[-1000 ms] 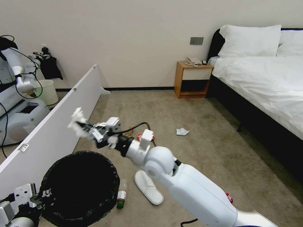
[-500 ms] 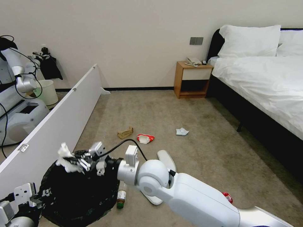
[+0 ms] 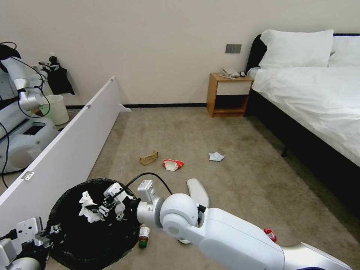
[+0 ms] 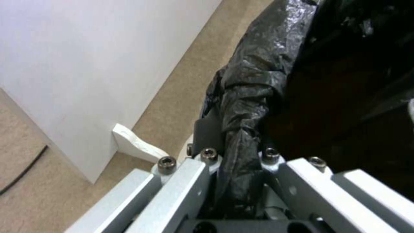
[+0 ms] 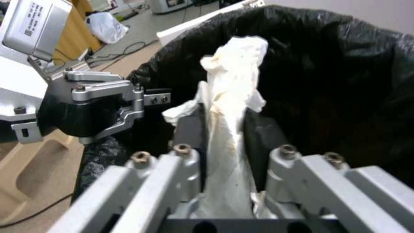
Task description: Pick up the trash bin, then pick up the garbage from the floor and place it into the trash bin.
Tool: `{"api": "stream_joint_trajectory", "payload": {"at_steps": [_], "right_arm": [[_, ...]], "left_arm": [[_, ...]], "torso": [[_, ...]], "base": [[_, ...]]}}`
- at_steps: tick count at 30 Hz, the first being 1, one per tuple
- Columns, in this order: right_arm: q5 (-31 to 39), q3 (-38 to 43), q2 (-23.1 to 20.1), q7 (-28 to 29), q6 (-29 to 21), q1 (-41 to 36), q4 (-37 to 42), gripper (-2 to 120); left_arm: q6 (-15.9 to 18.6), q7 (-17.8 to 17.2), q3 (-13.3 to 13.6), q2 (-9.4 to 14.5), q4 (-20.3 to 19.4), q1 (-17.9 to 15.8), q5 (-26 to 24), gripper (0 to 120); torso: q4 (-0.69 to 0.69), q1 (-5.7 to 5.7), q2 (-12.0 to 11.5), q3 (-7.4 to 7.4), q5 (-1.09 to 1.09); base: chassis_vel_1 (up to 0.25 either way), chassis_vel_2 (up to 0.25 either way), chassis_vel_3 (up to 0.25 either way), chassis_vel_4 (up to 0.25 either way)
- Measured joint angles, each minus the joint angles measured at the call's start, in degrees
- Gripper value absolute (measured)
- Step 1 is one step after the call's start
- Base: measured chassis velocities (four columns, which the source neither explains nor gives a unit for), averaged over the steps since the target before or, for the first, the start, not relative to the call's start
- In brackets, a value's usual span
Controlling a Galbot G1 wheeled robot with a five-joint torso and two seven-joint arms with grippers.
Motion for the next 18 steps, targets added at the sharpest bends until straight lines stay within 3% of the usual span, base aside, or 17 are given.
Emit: {"api": "stream_joint_trajectory", "payload": {"at_steps": [8, 13, 18], "right_arm": [[0.92, 0.31, 0.29, 0.37, -0.41, -0.24, 0.21, 49], [0.98, 0.44, 0.09, 0.3, -0.4, -0.23, 0.66, 74], [1.01, 0.5, 0.0, 0.25, -0.37, -0.23, 0.89, 84]], "left_arm": [[0.0, -0.02, 0.09, -0.05, 0.0, 0.13, 0.0, 2], [0.0, -0.05, 0.44, -0.44, 0.0, 0.14, 0.15, 2], [0.0, -0.06, 0.47, -0.49, 0.0, 0.18, 0.2, 2]], "torso": [[0.0, 0.0, 0.0, 0.0, 0.0], [0.0, 0.0, 0.0, 0.0, 0.0], [0.0, 0.0, 0.0, 0.0, 0.0]], "base": [[0.0, 0.0, 0.0, 0.0], [0.0, 0.0, 0.0, 0.0], [0.0, 0.0, 0.0, 0.0]]}}
